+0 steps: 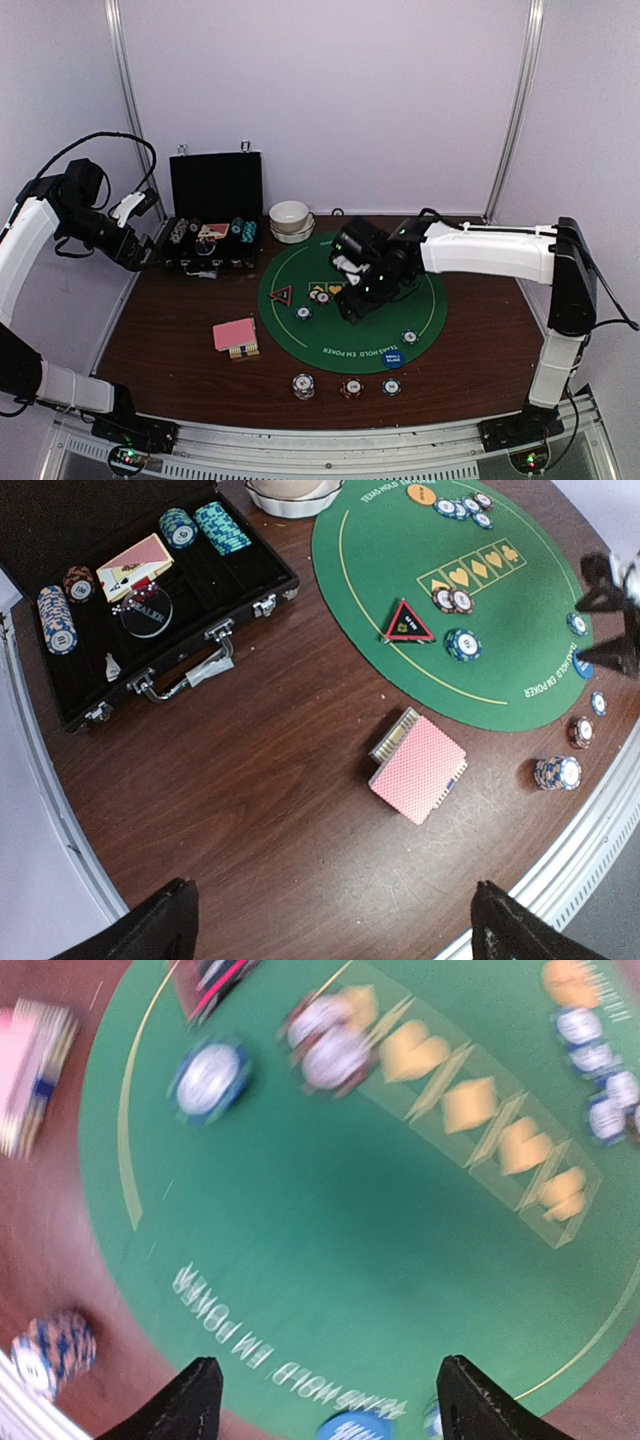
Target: Distribute texas hold em gaming equipment
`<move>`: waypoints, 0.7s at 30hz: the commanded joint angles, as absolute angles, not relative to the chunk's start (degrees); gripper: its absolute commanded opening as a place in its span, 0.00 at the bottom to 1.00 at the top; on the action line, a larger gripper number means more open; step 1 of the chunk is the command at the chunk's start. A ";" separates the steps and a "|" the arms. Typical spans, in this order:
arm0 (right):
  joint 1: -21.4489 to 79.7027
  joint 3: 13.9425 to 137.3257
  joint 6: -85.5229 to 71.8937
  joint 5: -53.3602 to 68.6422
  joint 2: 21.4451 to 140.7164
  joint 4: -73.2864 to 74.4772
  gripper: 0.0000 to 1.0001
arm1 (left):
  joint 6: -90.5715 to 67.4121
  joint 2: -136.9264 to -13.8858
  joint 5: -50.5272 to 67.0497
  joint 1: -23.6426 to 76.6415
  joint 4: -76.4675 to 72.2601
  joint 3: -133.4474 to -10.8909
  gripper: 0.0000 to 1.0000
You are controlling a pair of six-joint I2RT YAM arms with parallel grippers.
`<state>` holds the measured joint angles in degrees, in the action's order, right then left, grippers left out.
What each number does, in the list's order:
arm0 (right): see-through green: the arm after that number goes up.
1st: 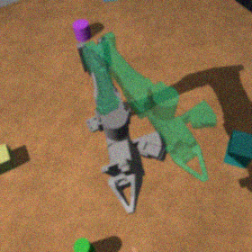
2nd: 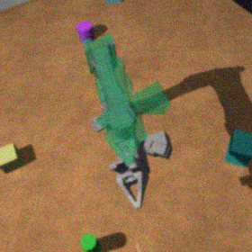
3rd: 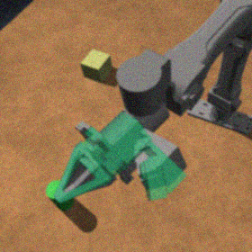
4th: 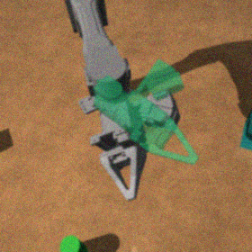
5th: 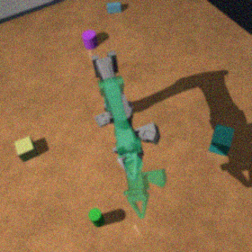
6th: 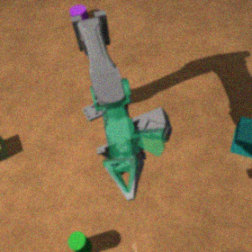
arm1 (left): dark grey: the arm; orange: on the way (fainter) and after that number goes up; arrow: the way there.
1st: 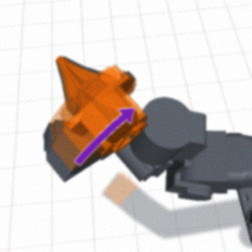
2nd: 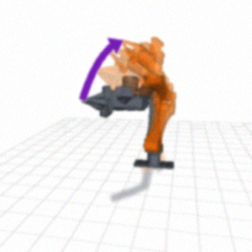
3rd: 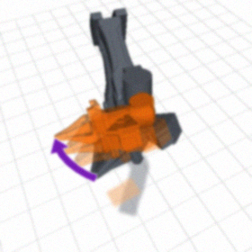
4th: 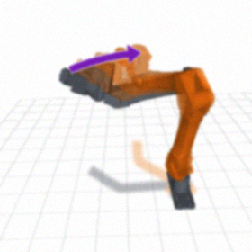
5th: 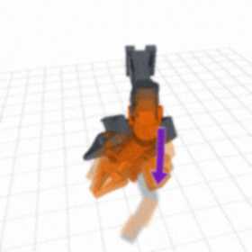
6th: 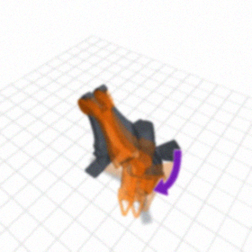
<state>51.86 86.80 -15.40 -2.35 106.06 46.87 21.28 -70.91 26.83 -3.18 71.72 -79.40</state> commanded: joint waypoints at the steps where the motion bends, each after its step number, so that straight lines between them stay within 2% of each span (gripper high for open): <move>1: 59.13 79.94 -17.56 -0.38 102.88 48.22 0.79 | 22.38 -69.92 27.24 -3.60 71.66 -79.79 0.98; 7: 68.14 76.02 -19.46 4.00 104.41 47.58 0.82 | 22.23 -69.75 27.19 -3.60 71.80 -79.63 0.97; 13: 69.67 74.94 -19.40 5.57 106.56 46.74 0.83 | 22.22 -69.69 26.99 -3.60 72.36 -80.04 0.98; 21: 69.67 74.46 -19.08 6.49 107.13 46.41 0.74 | 22.12 -69.78 27.13 -3.60 72.47 -80.08 0.98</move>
<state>69.76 75.35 -18.63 5.89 106.28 47.05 21.56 -70.67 26.83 -3.18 72.16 -79.40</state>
